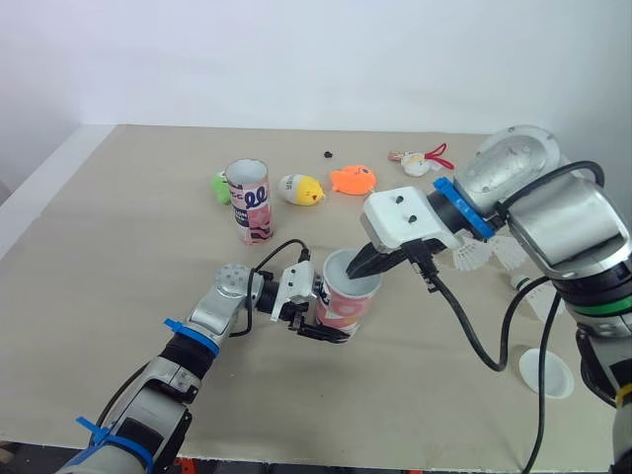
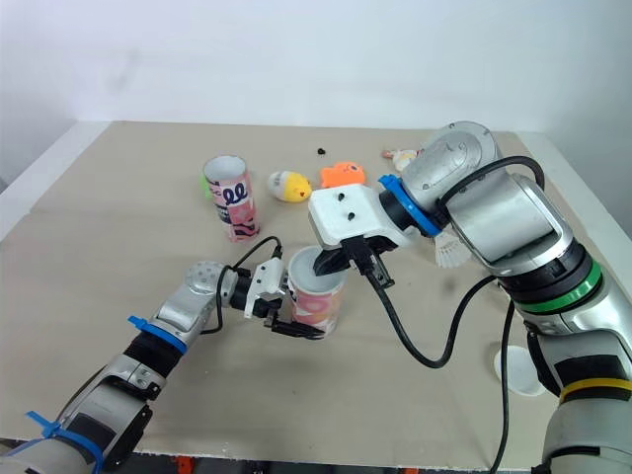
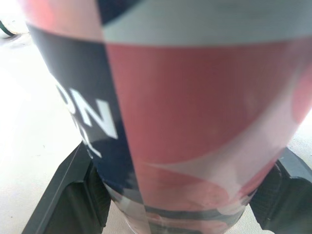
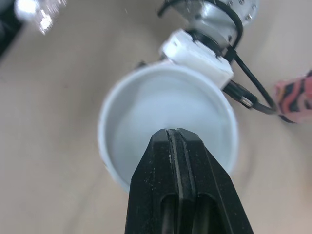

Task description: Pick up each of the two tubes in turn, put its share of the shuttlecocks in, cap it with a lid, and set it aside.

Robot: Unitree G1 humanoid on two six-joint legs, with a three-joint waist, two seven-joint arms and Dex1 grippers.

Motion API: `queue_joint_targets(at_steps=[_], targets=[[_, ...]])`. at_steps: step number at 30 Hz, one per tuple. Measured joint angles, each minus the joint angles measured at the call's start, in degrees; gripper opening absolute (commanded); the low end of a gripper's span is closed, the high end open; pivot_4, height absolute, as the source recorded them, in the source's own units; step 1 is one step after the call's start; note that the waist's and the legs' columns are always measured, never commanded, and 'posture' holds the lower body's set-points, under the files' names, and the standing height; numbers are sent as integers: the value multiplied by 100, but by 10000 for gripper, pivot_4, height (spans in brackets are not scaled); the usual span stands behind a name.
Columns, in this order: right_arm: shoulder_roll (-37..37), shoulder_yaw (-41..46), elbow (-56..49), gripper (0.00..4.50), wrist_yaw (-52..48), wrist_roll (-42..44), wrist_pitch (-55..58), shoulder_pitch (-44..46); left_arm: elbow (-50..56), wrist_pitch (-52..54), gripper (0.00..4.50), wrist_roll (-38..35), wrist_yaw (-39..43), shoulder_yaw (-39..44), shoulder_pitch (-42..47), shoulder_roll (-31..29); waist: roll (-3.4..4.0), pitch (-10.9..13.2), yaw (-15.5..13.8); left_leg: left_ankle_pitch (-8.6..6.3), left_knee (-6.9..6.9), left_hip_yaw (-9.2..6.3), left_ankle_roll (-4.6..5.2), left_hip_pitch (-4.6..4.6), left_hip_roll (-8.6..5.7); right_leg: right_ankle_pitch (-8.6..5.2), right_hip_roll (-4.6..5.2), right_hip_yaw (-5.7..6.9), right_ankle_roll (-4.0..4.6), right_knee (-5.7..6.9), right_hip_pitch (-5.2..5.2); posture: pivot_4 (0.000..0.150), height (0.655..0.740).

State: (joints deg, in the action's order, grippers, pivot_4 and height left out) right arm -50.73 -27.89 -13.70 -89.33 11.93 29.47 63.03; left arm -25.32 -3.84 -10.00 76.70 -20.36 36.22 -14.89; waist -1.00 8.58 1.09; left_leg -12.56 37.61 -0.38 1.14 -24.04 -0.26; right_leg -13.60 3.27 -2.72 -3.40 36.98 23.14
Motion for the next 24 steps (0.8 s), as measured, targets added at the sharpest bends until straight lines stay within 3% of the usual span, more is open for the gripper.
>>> queue_joint_targets(at_steps=[5, 11, 15, 19, 24], targets=[[-34, -77, -147, 116, -16, -280, -371, -86, -7, 12, 32484, 24, -45, -3, 0, 0, -11, -7, 2, -1, -4, 0, -2, 49, 1, -24, 2, 1, 26, -1, -26, 1500, 7400], [-15, -5, -287, 116, -11, -449, -354, -236, -21, 33, 32484, 65, -94, -17, -7, 5, -23, -15, 2, -5, -11, -10, -6, 92, 3, -57, 18, 6, -6, -2, -73, 1500, 7400], [169, 247, -36, 116, -15, -92, 336, -222, -25, 21, 32484, 55, -76, -4, -9, 3, -21, -11, 5, -4, -11, -11, -6, 82, 3, -27, 33, 6, 40, -2, -72, 1500, 7400], [253, 1089, 42, 116, 99, 830, 1215, -221, -29, -12, 32484, 49, -39, -3, 3, 44, -9, 3, -26, -3, -11, -16, -5, 44, 2, -25, 38, 14, 41, -3, -57, 1500, 7400], [-446, 2473, -242, 116, 309, 1686, 1928, -878, -12, 65, 32484, -55, 14, 11, 21, 118, -15, 4, -120, -5, -12, -26, -6, -15, 1, -18, 44, 28, 26, -22, -9, 1500, 7400]])
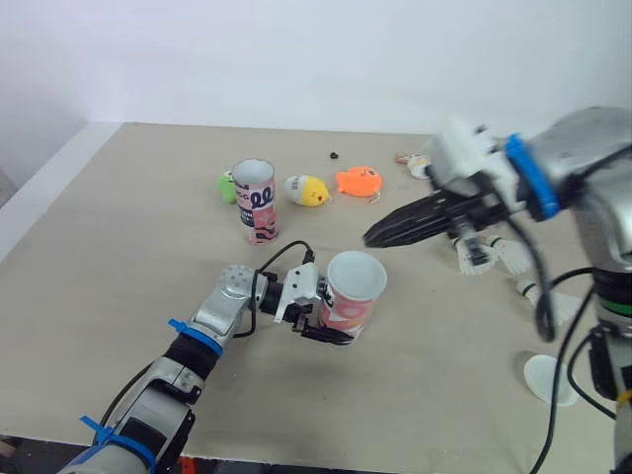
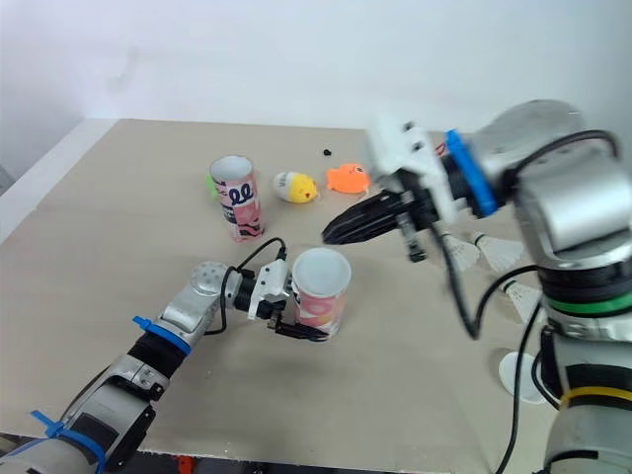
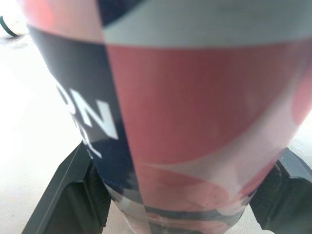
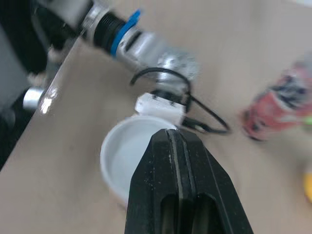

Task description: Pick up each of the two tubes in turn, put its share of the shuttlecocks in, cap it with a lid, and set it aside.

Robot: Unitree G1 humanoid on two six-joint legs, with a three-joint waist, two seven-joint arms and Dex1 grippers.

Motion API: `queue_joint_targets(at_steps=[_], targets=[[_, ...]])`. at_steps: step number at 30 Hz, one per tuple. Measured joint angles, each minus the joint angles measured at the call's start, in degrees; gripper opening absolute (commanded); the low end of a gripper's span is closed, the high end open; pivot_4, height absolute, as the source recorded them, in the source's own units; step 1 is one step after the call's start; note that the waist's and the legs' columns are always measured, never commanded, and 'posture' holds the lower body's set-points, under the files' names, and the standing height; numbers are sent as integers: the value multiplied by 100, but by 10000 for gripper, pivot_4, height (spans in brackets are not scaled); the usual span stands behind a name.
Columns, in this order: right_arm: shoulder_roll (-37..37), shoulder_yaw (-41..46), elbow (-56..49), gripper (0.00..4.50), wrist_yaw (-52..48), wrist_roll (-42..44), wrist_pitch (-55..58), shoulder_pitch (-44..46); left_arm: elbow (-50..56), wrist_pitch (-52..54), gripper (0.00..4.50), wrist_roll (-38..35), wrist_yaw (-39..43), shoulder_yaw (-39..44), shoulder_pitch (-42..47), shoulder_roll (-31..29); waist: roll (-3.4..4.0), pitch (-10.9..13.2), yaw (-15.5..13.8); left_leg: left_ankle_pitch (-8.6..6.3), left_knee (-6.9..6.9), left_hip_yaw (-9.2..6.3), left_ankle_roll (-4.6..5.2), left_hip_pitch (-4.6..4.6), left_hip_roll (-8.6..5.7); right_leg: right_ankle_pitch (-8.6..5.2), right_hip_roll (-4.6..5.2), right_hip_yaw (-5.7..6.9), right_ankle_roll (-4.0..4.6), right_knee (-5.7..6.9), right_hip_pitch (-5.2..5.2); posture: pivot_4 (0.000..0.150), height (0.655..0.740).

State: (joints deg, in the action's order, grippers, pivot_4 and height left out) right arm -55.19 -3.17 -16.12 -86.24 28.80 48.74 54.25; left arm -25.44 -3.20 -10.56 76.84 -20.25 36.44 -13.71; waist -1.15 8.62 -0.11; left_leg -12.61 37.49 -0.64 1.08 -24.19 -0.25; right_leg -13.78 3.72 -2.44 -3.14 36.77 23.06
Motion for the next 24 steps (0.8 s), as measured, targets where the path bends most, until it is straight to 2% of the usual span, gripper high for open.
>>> queue_joint_targets(at_steps=[3, 6, 10, 11, 14, 16, 17, 19, 22, 24], targets=[[-341, 668, -352, 116, 309, 243, 328, -994, 23, 85, 32484, -31, 10, -12, 20, -26, 1, 1, -40, 0, -1, 1, 0, -16, 1, 7, -2, -2, -9, 2, 18, 1500, 7400], [-386, 1632, -988, 116, 788, 456, 623, -2555, -26, 40, 32484, 22, 25, -81, 126, -74, 1, 2, -46, 0, -2, 3, 0, -22, 1, 7, -11, -4, -10, 4, 21, 1500, 7400], [-50, 2597, -1825, 0, 1400, 932, 989, -3611, -323, 136, 44423, 162, -50, -83, 338, -102, 17, 10, -22, 10, 6, 15, 16, -11, 5, 15, -53, -20, -32, 7, 14, 1500, 7400], [137, 2836, -2149, 0, 1662, 1108, 1088, -4003, -454, 299, 44423, 177, -59, -77, 327, -141, 4, 18, -19, 16, 6, 13, 22, -15, 9, 7, -61, -20, -46, 6, 18, 1500, 7400], [373, 2821, -2615, 10140, 2140, 1215, 1121, -4619, -448, 461, 45000, 136, 6, -7, 315, -149, -5, 31, -25, 24, 8, 17, 15, -19, 10, 9, -61, -22, -44, 7, 24, 1500, 7400], [457, 2797, -2771, 14466, 2395, 1193, 1049, -4841, -411, 502, 45000, 135, 61, -9, 315, -165, -9, 33, -23, 24, 8, 20, 15, -20, 9, 7, -60, -23, -46, 6, 24, 1500, 7400], [491, 2775, -2800, 19033, 2464, 1185, 1032, -4914, -399, 507, 45000, 135, 80, -9, 315, -176, -11, 34, -23, 24, 8, 20, 15, -20, 8, 6, -58, -23, -48, 5, 23, 1500, 7400], [539, 2712, -2889, 23671, 2684, 1133, 952, -5123, -364, 478, 45000, 161, 104, -12, 313, -212, -16, 37, -26, 24, 6, 21, 14, -25, 2, 12, -53, -26, -65, 5, 26, 1500, 7400], [637, 2407, -3011, 38100, 2910, 1058, 729, -5820, -130, 461, 45000, 132, 77, 100, 165, -475, -23, 42, -26, 18, 2, 16, 8, -32, 0, 17, -54, -27, -42, 5, 30, 1500, 7400], [637, 2324, -2995, 44405, 2938, 1035, 586, -5912, 154, 596, 45000, 41, 144, 153, -8, -637, -24, 43, -18, 17, 2, 18, 7, -32, 0, 16, -53, -27, -42, 4, 31, 1500, 7400]])
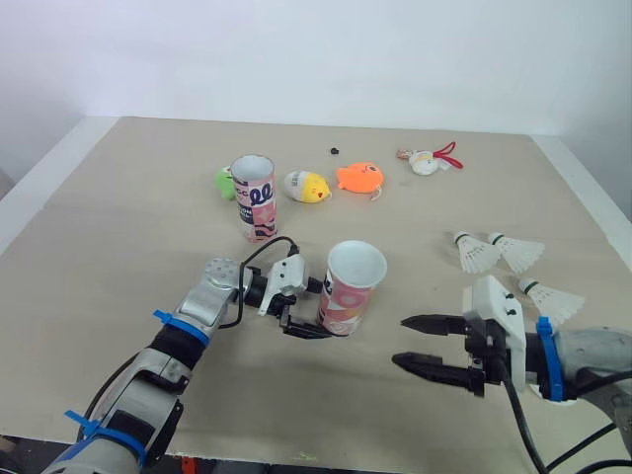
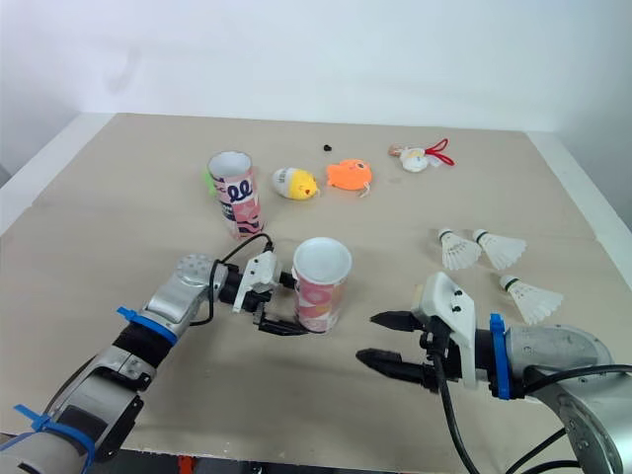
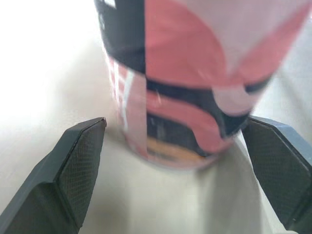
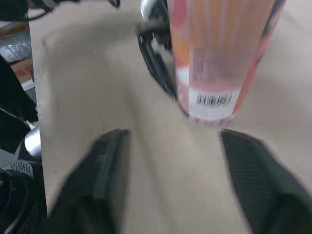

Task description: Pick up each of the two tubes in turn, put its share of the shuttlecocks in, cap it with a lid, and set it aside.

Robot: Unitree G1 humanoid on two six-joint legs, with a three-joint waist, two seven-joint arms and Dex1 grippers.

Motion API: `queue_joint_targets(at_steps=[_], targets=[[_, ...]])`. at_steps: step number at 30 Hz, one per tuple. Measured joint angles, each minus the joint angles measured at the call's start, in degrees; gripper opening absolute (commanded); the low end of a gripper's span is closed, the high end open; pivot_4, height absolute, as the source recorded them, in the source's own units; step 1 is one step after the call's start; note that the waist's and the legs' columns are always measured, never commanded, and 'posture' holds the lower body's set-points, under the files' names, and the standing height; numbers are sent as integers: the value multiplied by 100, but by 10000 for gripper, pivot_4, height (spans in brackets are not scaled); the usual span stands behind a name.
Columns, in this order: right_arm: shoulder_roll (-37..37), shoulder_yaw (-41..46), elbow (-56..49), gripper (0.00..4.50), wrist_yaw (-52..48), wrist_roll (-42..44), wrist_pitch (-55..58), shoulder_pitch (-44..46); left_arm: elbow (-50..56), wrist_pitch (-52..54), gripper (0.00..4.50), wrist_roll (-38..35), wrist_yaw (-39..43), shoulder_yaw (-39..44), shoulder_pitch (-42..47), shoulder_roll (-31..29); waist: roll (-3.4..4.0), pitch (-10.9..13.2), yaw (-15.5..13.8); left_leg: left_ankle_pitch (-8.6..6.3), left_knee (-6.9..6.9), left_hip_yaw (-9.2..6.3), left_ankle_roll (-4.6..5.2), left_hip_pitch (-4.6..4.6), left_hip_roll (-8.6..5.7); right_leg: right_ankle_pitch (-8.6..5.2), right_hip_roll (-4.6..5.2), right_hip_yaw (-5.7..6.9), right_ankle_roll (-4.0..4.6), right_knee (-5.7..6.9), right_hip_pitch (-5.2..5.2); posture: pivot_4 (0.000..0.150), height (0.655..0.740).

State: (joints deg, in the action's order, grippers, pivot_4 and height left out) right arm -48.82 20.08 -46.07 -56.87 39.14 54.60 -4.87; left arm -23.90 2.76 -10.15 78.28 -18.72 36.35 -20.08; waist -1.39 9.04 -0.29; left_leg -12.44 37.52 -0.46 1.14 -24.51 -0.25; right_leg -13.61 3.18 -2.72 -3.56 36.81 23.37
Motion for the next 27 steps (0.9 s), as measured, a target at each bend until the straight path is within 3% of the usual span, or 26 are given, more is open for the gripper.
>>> queue_joint_targets(at_steps=[3, 10, 17, 27], targets=[[67, -255, 109, 44405, 121, -23, -242, -108, 810, 388, 45000, -288, 324, 135, -530, -634, -4, 2, 37, -5, -3, -3, -7, 5, 11, -4, -4, 8, 15, 1, 0, 1500, 7400], [287, -1190, 766, 44405, 464, -405, -748, 209, 1615, 910, 45000, -674, 358, 842, -1067, -1748, -10, 11, 22, -2, 2, -5, -10, 7, 15, -29, -1, 15, 15, 2, -1, 1500, 7400], [981, -1996, 1759, 44405, 861, -1049, -1504, 839, 3277, 1936, 45000, -2376, -127, 2071, -1370, -1751, -16, 17, -3, -4, -1, -8, -13, 4, 7, -8, 7, 19, 17, 2, -2, 1500, 7400], [1399, -2547, 2061, 44405, 866, -1177, -1781, 1200, 3631, 2365, 45000, -2786, -556, 2225, -1556, -1863, -13, 20, 2, -1, 2, -4, -17, 16, 11, -4, -4, 16, 21, 14, -5, 1500, 7400]])
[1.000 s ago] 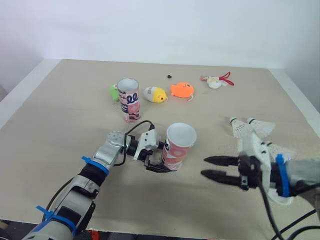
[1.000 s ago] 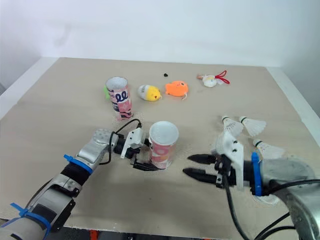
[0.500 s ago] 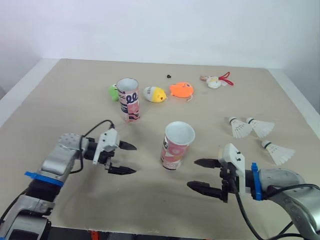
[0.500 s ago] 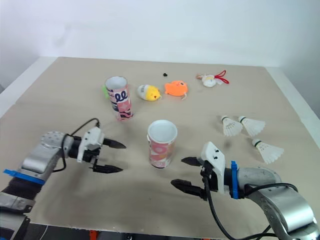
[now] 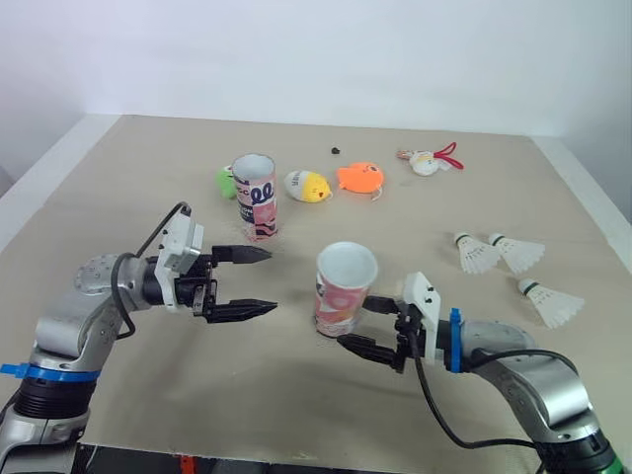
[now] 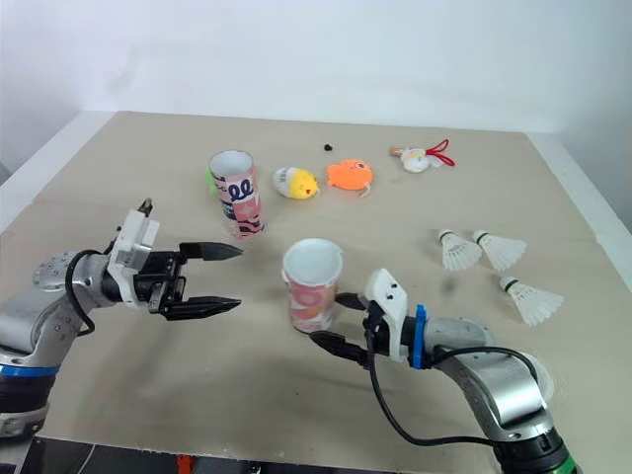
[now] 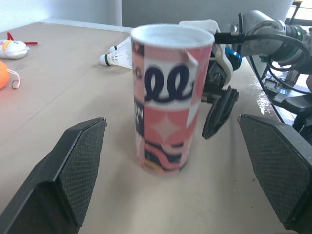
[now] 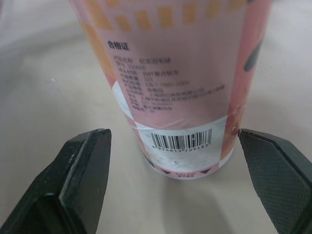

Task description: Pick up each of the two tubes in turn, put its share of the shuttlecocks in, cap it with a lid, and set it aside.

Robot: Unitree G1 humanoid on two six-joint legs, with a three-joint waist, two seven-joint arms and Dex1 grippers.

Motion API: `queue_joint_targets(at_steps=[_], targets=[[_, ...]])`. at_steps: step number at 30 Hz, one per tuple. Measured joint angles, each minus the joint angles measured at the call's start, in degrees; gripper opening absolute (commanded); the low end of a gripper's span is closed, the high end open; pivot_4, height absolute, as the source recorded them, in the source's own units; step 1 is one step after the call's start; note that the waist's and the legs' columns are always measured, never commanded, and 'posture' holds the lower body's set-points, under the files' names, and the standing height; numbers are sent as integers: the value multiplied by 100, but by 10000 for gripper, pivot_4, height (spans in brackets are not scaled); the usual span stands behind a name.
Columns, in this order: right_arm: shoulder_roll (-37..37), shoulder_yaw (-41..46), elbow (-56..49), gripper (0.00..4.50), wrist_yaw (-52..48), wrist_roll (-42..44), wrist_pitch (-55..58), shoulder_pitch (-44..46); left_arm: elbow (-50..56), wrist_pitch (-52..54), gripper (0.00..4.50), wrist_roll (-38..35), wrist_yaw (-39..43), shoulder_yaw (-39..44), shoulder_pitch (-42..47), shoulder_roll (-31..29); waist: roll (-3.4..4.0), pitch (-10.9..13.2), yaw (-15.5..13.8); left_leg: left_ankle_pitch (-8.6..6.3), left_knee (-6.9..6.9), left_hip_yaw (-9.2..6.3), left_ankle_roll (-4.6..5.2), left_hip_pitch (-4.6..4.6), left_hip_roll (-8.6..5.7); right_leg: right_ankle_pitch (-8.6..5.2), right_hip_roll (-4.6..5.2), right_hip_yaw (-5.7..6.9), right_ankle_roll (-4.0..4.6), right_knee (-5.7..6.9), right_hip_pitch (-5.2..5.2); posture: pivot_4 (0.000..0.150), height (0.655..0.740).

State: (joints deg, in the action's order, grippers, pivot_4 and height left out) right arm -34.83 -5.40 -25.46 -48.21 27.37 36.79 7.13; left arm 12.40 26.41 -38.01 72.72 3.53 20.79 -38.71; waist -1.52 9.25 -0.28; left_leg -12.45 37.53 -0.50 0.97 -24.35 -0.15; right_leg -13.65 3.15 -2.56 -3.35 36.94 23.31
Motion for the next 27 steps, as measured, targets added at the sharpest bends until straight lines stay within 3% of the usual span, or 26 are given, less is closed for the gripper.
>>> queue_joint_targets(at_steps=[16, 19, 22, 23, 27], targets=[[740, -632, 690, 44405, 119, -420, -482, 596, 29, 110, 45000, -199, -150, -104, 196, 136, 0, 0, 3, 3, 0, 1, -5, 2, 3, 3, -7, -3, 7, 8, 2, 1500, 7400], [798, -650, 722, 36822, 115, -428, -531, 629, 28, 106, 45000, -196, -149, -144, 198, 164, 0, 0, 3, 3, 0, 0, -5, 3, 3, 3, -8, -3, 7, 9, 1, 1500, 7400], [805, -649, 723, 25513, 115, -429, -550, 631, 27, 94, 45000, -185, -149, -176, 199, 197, 0, 0, 4, 3, 1, 1, -5, 3, 3, 3, -8, -4, 7, 9, 1, 1500, 7400], [804, -648, 723, 23634, 116, -431, -550, 631, 26, 90, 45000, -178, -149, -203, 199, 216, 0, 0, 3, 3, 1, 0, -5, 3, 2, 3, -8, -4, 7, 9, 1, 1500, 7400], [724, -583, 719, 23634, 93, -393, -526, 629, -3, 21, 45000, -108, -136, -365, 216, 335, 0, 0, 1, 3, 2, 1, -5, 3, 1, 4, -8, -5, 6, 9, 0, 1500, 7400]])
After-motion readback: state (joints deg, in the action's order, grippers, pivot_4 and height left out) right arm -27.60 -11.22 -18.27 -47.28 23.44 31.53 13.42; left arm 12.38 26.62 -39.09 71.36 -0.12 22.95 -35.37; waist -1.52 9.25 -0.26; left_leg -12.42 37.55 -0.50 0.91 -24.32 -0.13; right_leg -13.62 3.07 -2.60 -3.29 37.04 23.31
